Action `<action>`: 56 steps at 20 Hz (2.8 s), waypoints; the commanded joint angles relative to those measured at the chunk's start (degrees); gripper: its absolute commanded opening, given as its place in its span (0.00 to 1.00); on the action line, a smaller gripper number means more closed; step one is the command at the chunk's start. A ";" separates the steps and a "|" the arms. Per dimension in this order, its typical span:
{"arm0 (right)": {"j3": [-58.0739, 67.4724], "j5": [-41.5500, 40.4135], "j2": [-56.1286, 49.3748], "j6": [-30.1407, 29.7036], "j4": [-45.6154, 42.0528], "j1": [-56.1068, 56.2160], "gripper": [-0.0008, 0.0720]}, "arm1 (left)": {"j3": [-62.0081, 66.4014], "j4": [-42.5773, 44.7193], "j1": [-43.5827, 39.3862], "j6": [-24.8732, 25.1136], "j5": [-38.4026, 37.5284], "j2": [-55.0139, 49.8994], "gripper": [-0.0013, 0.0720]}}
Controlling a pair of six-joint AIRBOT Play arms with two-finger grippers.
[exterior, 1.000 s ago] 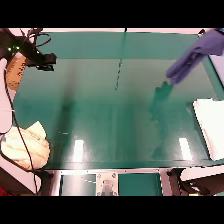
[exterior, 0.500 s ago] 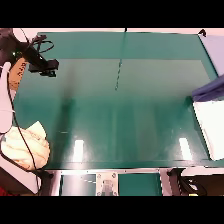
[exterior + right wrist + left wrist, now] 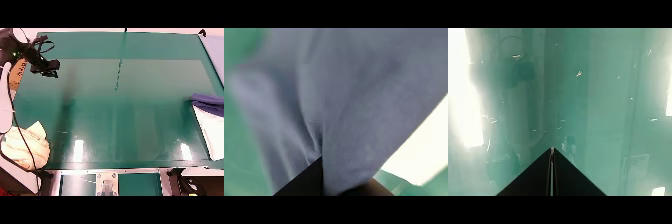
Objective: Fold the shirts.
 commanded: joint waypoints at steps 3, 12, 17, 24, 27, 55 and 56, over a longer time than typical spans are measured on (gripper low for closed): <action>-11.21 1.90 1.60 0.09 -11.93 -0.02 0.04 | -0.02 -0.92 0.00 0.04 -0.13 0.02 0.05; -33.88 -11.10 1.57 0.11 -19.02 -0.02 0.27 | -0.02 -2.34 0.00 0.63 -0.13 0.02 0.05; -40.04 -7.34 1.44 1.66 -23.76 -0.09 0.90 | -0.02 -5.20 0.00 1.57 1.57 0.02 0.05; -16.26 2.10 1.70 3.08 -20.39 6.91 0.90 | 3.85 -12.28 -0.02 1.51 1.64 2.75 0.05; -7.78 1.81 1.92 3.61 -13.33 13.31 0.73 | 3.48 -13.66 -0.02 1.51 0.55 6.56 0.05; -58.47 -31.82 29.73 -1.44 -1.18 49.64 0.04 | -60.81 -8.94 -17.62 -7.45 15.61 47.69 0.05; -58.47 -31.82 29.73 -1.44 -1.18 49.64 0.04 | -60.81 -8.94 -17.62 -7.45 15.76 47.69 0.05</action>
